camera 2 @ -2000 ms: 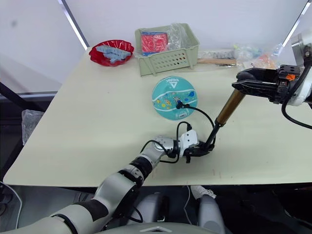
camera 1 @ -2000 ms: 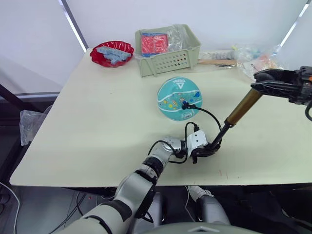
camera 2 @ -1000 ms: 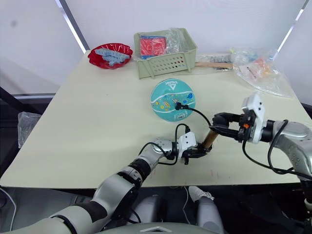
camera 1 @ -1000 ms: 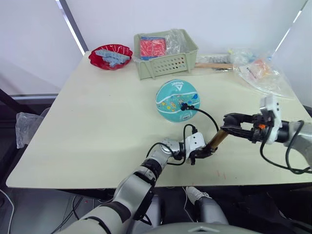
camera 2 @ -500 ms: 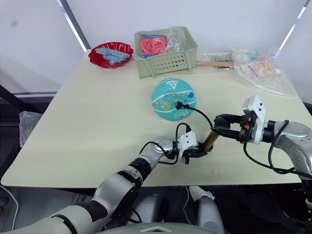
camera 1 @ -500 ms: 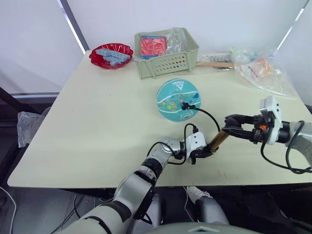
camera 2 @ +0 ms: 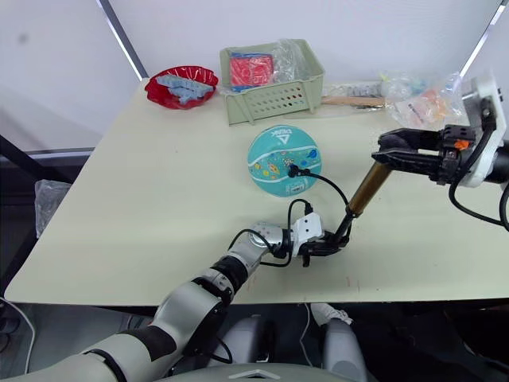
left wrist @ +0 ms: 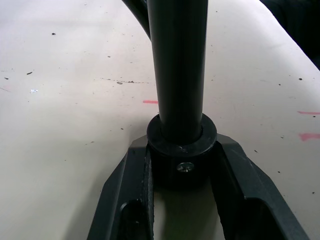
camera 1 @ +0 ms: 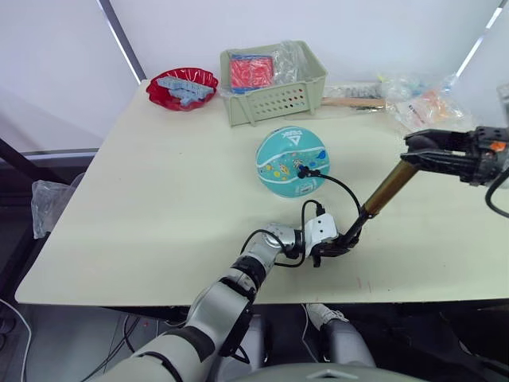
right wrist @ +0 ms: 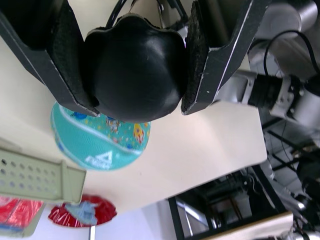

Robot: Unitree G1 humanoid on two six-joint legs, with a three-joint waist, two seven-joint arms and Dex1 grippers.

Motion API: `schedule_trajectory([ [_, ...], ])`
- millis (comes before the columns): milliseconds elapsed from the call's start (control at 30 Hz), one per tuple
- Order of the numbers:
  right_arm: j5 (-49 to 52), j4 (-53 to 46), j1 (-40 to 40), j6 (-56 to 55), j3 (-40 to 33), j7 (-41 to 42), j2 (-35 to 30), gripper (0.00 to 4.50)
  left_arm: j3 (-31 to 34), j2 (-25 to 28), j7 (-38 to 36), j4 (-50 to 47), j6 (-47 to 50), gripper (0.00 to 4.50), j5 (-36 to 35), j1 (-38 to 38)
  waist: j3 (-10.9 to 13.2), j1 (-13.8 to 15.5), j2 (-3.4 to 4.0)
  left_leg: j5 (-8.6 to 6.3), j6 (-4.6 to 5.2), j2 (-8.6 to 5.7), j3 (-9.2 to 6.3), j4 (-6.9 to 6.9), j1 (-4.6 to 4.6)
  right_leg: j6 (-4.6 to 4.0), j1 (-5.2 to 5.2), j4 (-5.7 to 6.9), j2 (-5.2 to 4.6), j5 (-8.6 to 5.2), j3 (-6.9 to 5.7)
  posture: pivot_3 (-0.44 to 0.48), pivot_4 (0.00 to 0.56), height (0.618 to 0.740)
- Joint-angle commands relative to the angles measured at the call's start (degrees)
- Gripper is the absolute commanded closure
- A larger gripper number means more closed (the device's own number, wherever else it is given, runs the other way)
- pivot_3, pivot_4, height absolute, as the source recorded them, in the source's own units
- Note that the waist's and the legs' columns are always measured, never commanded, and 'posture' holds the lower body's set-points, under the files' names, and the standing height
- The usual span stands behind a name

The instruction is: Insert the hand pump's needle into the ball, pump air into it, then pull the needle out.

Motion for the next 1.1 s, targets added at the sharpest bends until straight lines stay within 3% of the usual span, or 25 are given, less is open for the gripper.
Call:
schedule_trajectory([
  [33, -0.3, -0.1, -1.9, -0.8, -5.3, -1.0, -2.2, 2.42, -1.6, 2.1, -0.3, 4.9, 2.7, 3.38, 2.9, 2.7, 0.0, 0.0, 0.0, 0.0, 0.0, 0.0, 0.0, 0.0, 0.0, 0.0, 0.0, 0.0, 0.0, 0.0, 0.0, 0.0, 0.15, 0.738],
  [767, -18.8, -0.8, 15.5, -16.2, 11.9, -3.9, 10.4, 2.42, -1.6, 2.4, 0.1, 4.7, 2.7, 3.38, 2.9, 2.9, -0.6, -0.3, -0.61, 0.0, 0.0, 0.09, 0.0, -0.01, 0.3, -0.02, 0.18, 0.07, 0.09, 0.0, 0.05, 0.0, 0.15, 0.738],
  [1100, -20.9, -0.8, 17.7, -20.7, 12.2, -2.4, 12.1, 2.42, -1.2, 2.2, 0.7, 4.9, 3.0, 3.38, 2.5, 2.8, -0.5, -0.2, -0.62, -0.01, 0.0, 0.11, 0.04, -0.12, 0.83, -0.04, 0.63, 0.04, 0.12, -0.02, 0.06, 0.0, 0.15, 0.738],
])
